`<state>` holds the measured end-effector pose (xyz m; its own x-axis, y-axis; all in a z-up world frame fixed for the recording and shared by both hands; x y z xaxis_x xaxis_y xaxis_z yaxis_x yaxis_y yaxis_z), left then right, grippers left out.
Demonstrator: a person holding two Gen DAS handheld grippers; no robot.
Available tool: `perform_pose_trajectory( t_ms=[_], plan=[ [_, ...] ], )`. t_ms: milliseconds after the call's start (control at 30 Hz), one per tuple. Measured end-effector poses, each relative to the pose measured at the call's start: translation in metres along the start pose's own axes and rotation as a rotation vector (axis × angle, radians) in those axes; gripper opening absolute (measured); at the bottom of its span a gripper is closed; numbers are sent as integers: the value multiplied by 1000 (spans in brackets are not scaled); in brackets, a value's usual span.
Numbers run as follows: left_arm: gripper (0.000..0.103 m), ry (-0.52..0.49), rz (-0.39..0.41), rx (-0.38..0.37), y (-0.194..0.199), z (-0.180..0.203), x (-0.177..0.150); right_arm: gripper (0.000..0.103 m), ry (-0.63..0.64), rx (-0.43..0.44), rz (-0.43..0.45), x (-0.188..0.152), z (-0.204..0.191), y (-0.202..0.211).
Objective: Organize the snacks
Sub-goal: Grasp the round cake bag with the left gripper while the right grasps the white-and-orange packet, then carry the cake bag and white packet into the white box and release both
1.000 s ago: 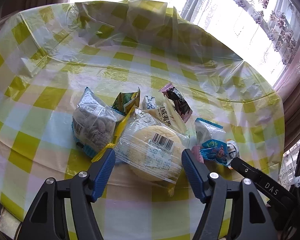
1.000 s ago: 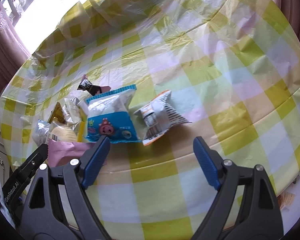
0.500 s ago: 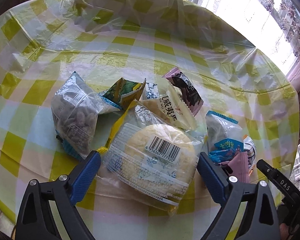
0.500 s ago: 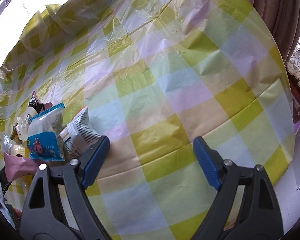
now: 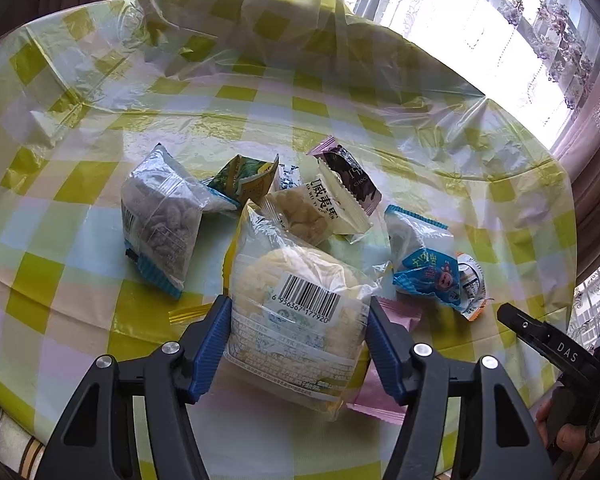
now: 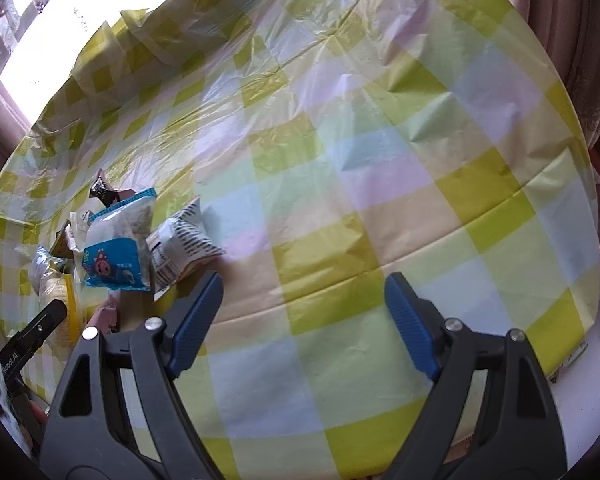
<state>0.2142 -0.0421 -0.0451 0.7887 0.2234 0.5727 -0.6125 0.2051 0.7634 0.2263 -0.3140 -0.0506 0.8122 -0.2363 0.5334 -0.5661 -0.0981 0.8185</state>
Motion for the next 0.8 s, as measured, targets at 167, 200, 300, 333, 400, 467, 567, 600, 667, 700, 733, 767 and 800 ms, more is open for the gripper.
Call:
perform_pose_trajectory(
  t_ms=[167, 200, 300, 333, 400, 467, 567, 600, 667, 700, 733, 767, 800],
  plan=[
    [64, 18, 43, -8, 15, -5, -3, 84, 167, 10, 55, 15, -50, -6],
    [64, 14, 51, -8, 18, -4, -4, 84, 197, 5, 45, 16, -58, -12],
    [64, 1, 70, -7, 26, -2, -6, 73, 242, -21, -21, 13, -69, -34],
    [64, -3, 74, -6, 27, -2, -7, 67, 243, -25, -35, 12, -69, -39],
    [64, -8, 79, -5, 30, -2, -7, 61, 256, -34, -29, 13, -71, -40],
    [64, -11, 81, -4, 32, -2, -8, 56, 268, -46, -25, 13, -73, -41],
    [64, -19, 93, 4, 38, -1, -9, 54, 292, -74, -13, 9, -75, -33],
    [64, -25, 96, 7, 40, 0, -10, 53, 298, -88, -5, 7, -75, -28],
    [64, -32, 100, 8, 43, 2, -11, 53, 307, -112, 10, 4, -74, -18],
    [64, -36, 102, 7, 45, 4, -11, 53, 310, -126, 19, 2, -74, -13],
    [64, -40, 106, 7, 47, 5, -12, 53, 315, -137, 26, 1, -73, -8],
    [64, -45, 108, 6, 49, 7, -13, 52, 318, -151, 30, -1, -71, -3],
    [64, -48, 110, 4, 51, 9, -14, 52, 318, -164, 32, -4, -68, 3]
  ],
)
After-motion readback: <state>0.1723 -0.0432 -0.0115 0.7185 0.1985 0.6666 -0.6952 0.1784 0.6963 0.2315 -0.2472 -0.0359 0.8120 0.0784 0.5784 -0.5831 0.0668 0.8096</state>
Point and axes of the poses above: each gripper's, at about its wrist camera, not at the fingertips, and y roughly against the way its jaws point, z to its right, x to its top, the point moved 4 cm from there along -y, roughly the way its jaws point, and after that the axes turned 2 degrees about -x, right-handed, at the moved point
